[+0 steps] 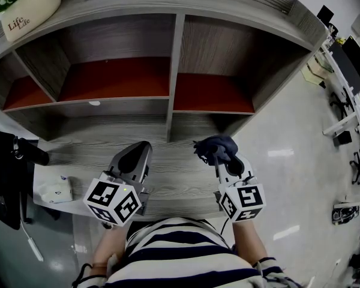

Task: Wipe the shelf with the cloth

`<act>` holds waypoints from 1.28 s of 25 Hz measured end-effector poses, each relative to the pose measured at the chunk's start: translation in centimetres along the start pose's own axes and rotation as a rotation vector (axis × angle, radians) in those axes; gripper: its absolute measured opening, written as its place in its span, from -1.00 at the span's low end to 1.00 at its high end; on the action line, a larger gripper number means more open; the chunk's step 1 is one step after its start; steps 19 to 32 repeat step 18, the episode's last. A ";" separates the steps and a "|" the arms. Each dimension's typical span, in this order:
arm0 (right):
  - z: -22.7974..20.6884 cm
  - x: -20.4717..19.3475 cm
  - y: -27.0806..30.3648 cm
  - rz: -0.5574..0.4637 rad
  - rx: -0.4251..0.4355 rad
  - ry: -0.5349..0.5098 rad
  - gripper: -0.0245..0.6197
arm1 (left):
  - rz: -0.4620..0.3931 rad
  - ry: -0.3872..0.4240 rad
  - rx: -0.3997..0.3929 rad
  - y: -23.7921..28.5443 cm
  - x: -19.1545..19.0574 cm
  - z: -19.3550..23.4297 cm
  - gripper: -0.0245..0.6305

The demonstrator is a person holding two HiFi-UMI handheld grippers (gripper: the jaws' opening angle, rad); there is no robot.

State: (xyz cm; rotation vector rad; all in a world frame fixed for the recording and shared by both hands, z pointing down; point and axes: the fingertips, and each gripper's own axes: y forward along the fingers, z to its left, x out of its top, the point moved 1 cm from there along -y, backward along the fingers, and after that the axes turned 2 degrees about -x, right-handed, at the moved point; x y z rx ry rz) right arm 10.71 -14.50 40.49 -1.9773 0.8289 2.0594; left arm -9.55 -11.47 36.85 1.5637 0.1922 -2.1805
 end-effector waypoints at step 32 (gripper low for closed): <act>-0.1 0.2 -0.3 -0.005 -0.003 0.003 -0.69 | -0.006 0.001 0.014 -0.9 0.0 -0.1 -0.87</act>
